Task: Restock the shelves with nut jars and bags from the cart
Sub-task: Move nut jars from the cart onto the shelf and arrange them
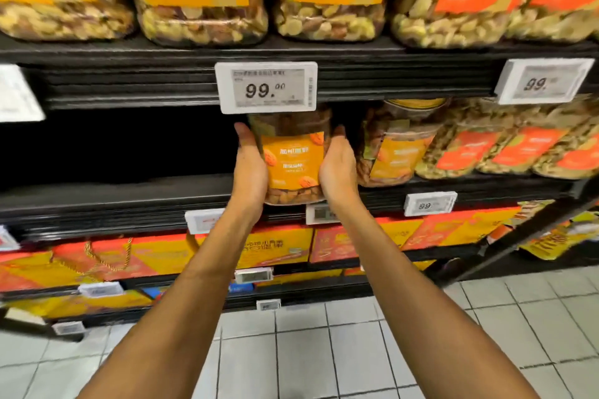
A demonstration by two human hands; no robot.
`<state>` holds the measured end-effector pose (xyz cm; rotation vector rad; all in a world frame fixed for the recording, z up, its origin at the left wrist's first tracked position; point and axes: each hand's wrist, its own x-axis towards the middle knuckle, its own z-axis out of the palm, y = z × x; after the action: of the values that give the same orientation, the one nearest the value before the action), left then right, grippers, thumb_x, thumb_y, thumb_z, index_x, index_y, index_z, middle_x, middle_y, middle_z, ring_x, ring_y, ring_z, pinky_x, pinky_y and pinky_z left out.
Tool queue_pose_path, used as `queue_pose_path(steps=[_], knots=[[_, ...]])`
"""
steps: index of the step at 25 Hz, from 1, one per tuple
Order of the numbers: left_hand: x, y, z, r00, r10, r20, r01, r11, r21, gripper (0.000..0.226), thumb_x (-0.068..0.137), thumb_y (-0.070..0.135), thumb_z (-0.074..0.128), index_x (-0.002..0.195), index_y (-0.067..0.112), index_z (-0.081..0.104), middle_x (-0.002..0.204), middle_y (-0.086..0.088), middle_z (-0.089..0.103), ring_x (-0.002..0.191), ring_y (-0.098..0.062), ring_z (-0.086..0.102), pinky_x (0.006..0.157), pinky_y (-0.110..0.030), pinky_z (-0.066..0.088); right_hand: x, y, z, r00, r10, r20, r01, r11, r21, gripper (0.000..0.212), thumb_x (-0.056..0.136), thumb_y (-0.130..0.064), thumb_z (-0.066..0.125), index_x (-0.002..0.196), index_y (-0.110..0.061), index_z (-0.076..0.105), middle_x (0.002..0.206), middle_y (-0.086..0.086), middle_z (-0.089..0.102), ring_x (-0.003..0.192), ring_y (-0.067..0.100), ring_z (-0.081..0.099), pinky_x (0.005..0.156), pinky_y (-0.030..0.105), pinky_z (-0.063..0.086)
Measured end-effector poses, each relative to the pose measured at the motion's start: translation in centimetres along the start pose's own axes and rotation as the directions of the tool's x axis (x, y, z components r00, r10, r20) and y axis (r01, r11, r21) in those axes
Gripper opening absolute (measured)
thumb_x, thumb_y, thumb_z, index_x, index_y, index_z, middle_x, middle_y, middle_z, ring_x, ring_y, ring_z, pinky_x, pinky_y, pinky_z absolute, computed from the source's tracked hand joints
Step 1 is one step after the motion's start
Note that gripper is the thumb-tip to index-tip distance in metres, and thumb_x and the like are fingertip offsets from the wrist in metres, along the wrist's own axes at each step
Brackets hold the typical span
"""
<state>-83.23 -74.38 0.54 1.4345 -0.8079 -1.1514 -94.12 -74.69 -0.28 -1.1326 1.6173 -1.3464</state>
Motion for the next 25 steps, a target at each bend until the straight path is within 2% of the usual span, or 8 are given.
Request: queue_pose_path(steps=[3, 6, 8, 11, 16, 19, 22, 25], knots=[[0.1, -1.4, -0.1, 0.998, 0.058, 0.028, -0.057, 0.998, -0.006, 0.044, 0.099, 0.051, 0.020, 0.102, 0.029, 0.058, 0.079, 0.021, 0.064, 0.057, 0.020, 0.057, 0.049, 0.001, 0.042, -0.5, 1.2, -0.6, 1.000, -0.030, 0.003, 0.030, 1.000, -0.004, 0.041, 0.103, -0.020, 0.025, 0.073, -0.010, 0.051, 0.074, 0.001, 0.053, 0.070, 0.012, 0.048, 0.064, 0.024, 0.030], [0.1, -2.6, -0.7, 0.994, 0.096, 0.049, -0.092, 0.993, -0.076, 0.036, 0.101, 0.045, 0.022, 0.124, 0.032, 0.046, 0.098, 0.027, 0.063, 0.080, 0.020, 0.058, 0.066, 0.000, 0.045, -3.5, 2.7, -2.2, 0.997, -0.064, -0.040, 0.066, 0.996, 0.067, 0.036, 0.102, -0.021, 0.030, 0.122, -0.011, 0.058, 0.114, -0.005, 0.057, 0.110, 0.006, 0.052, 0.084, 0.009, 0.039], [-0.1, -3.2, -0.4, 0.997, 0.055, 0.053, -0.050, 0.994, -0.092, 0.032, 0.100, 0.049, 0.022, 0.112, 0.038, 0.049, 0.085, 0.029, 0.063, 0.087, 0.014, 0.061, 0.068, -0.007, 0.045, -5.1, 3.0, -2.6, 0.992, -0.130, 0.005, 0.128, 0.987, 0.099, 0.036, 0.102, -0.017, 0.032, 0.128, -0.010, 0.054, 0.123, -0.003, 0.054, 0.118, 0.007, 0.050, 0.096, 0.012, 0.039], [-0.6, -3.3, 0.8, 0.997, 0.035, 0.070, -0.030, 0.998, -0.063, 0.035, 0.097, 0.056, 0.022, 0.092, 0.042, 0.054, 0.075, 0.031, 0.064, 0.073, 0.016, 0.059, 0.071, -0.011, 0.042, -5.7, 3.0, -2.7, 0.986, -0.166, 0.005, 0.165, 0.983, 0.083, 0.035, 0.101, -0.016, 0.033, 0.128, -0.007, 0.054, 0.125, -0.002, 0.052, 0.113, 0.001, 0.048, 0.092, 0.003, 0.035], [-0.3, -2.8, 2.9, 0.991, 0.064, 0.120, -0.055, 0.996, -0.071, 0.033, 0.098, 0.056, 0.021, 0.087, 0.047, 0.050, 0.069, 0.030, 0.065, 0.067, 0.017, 0.060, 0.065, -0.006, 0.047, -4.9, 3.8, -4.1, 0.996, -0.089, -0.025, 0.092, 0.974, 0.207, 0.035, 0.101, -0.017, 0.033, 0.126, -0.009, 0.055, 0.129, 0.004, 0.055, 0.120, 0.010, 0.051, 0.104, 0.026, 0.041], [-0.5, -2.4, 3.0, 0.994, 0.003, 0.109, 0.006, 0.996, -0.089, 0.034, 0.096, 0.059, 0.022, 0.100, 0.045, 0.052, 0.098, 0.020, 0.057, 0.091, 0.003, 0.056, 0.090, -0.021, 0.039, -4.5, 3.9, -4.6, 0.998, -0.052, 0.018, 0.047, 0.980, 0.193, 0.036, 0.101, -0.022, 0.034, 0.129, -0.011, 0.054, 0.128, 0.000, 0.056, 0.122, 0.012, 0.050, 0.105, 0.028, 0.039], [-2.9, -0.4, 1.1, 0.995, 0.042, 0.089, -0.053, 0.991, 0.121, 0.041, 0.100, 0.047, 0.027, 0.131, 0.029, 0.047, 0.115, 0.010, 0.045, 0.108, -0.006, 0.043, 0.091, -0.018, 0.029, -5.3, 2.8, -5.8, 0.999, -0.005, 0.041, 0.000, 0.992, 0.124, 0.032, 0.101, -0.024, 0.035, 0.122, -0.015, 0.057, 0.115, -0.001, 0.061, 0.112, 0.014, 0.056, 0.096, 0.028, 0.044], [-7.5, 1.5, -4.3, 1.000, 0.019, 0.026, -0.023, 0.985, 0.169, 0.018, 0.100, 0.025, 0.040, 0.105, 0.017, 0.056, 0.100, 0.000, 0.059, 0.093, -0.017, 0.057, 0.079, -0.024, 0.041, -8.8, 0.3, -6.0, 0.985, 0.039, 0.167, -0.046, 0.998, 0.041, 0.024, 0.100, -0.021, 0.035, 0.105, -0.023, 0.059, 0.092, -0.007, 0.064, 0.090, 0.018, 0.062, 0.080, 0.030, 0.049]])
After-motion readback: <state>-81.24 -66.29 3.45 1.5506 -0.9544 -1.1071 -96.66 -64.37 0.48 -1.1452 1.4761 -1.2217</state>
